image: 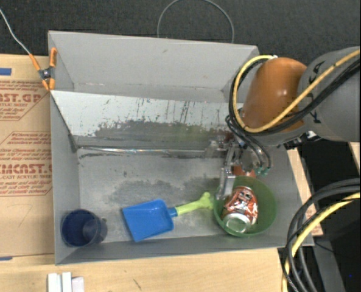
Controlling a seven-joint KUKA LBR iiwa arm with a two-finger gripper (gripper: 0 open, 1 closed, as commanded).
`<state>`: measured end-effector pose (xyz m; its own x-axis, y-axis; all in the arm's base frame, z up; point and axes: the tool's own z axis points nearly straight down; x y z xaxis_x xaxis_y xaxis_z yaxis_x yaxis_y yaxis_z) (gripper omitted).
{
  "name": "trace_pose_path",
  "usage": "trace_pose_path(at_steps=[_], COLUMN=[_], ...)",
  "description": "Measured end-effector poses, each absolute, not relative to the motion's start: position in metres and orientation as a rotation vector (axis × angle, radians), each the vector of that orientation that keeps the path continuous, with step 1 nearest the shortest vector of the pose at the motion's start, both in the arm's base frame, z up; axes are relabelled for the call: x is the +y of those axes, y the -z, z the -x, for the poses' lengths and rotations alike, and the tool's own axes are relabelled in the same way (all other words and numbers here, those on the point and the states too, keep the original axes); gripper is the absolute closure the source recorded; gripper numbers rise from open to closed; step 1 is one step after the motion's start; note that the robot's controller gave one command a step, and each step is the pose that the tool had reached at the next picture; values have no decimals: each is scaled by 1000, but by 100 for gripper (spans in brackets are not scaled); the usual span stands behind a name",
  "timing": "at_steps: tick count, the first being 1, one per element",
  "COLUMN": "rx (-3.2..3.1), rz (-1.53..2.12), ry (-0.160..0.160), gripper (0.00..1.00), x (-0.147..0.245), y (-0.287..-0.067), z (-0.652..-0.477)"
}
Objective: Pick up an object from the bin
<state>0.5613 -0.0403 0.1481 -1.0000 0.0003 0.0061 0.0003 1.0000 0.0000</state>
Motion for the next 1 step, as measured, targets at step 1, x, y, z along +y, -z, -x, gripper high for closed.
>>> trace_pose_path(at_steps=[1], rx=[-3143], rz=[-1], ry=[-1], gripper=[0], x=[-40], y=[-153], z=[-563])
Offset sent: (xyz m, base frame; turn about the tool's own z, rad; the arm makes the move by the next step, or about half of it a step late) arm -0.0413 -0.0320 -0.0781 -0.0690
